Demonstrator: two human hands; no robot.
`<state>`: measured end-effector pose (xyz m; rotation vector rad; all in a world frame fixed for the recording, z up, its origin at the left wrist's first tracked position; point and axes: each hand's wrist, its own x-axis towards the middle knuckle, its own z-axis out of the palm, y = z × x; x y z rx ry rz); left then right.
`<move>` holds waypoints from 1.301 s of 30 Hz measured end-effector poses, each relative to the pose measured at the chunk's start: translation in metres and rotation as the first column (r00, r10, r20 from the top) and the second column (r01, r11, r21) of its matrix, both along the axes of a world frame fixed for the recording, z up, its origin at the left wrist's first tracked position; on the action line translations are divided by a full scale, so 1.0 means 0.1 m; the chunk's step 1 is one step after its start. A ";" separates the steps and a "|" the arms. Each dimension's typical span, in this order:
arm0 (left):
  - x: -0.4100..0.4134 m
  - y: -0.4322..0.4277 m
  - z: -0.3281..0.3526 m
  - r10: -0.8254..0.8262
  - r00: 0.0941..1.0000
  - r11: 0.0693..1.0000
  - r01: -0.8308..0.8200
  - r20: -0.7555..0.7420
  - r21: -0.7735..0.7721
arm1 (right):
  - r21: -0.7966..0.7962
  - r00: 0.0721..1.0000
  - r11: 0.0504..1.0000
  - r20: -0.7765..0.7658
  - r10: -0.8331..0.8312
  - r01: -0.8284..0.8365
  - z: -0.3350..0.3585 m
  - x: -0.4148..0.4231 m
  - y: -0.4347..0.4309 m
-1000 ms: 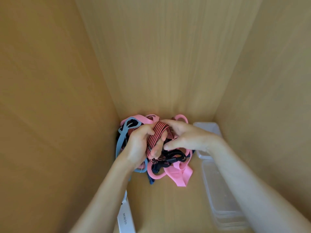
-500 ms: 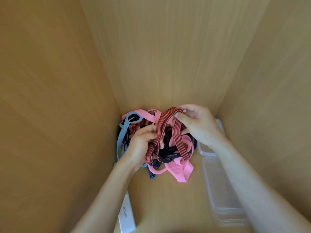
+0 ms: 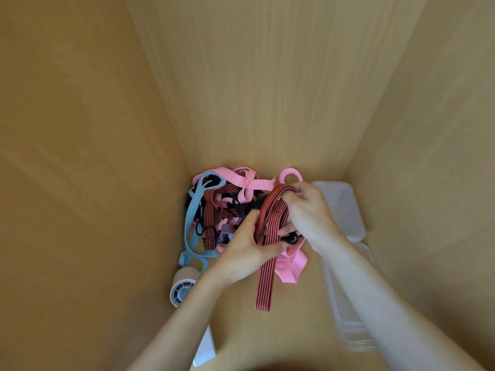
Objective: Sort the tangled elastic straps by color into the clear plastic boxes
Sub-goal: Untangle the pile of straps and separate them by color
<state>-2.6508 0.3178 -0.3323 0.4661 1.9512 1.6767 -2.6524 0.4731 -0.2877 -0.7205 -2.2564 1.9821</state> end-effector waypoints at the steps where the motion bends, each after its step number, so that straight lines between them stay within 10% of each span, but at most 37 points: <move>1: 0.02 0.02 -0.03 0.015 1.000 0.999 -0.015 -0.014 -0.039 | -0.081 1.000 0.996 0.022 -0.021 0.023 -0.02 0.02 0.00; 8: 0.08 -0.04 -0.29 -0.006 1.000 0.973 0.006 -0.002 -0.232 | -0.241 0.982 0.961 0.163 -0.098 0.136 -0.42 0.21 0.12; 14: 0.25 -0.17 -0.54 -0.132 0.991 0.886 0.122 0.007 -0.448 | -0.015 0.958 0.999 0.285 0.041 -0.038 -0.90 0.56 0.32; 18: 0.36 -0.17 -0.63 -0.279 0.950 0.760 0.129 -0.140 -0.636 | 0.423 0.944 0.870 0.305 0.127 -0.254 -1.10 0.82 0.36; 26: 0.58 -0.13 -0.89 -0.393 0.839 0.719 0.026 -0.376 -0.695 | 0.596 0.814 0.587 0.541 0.209 -0.547 -1.07 1.05 0.22; 39: 0.35 -0.35 -0.49 0.044 0.925 0.861 -0.228 -0.378 -0.455 | 0.639 0.897 0.632 0.357 0.261 -0.438 -0.63 0.81 0.11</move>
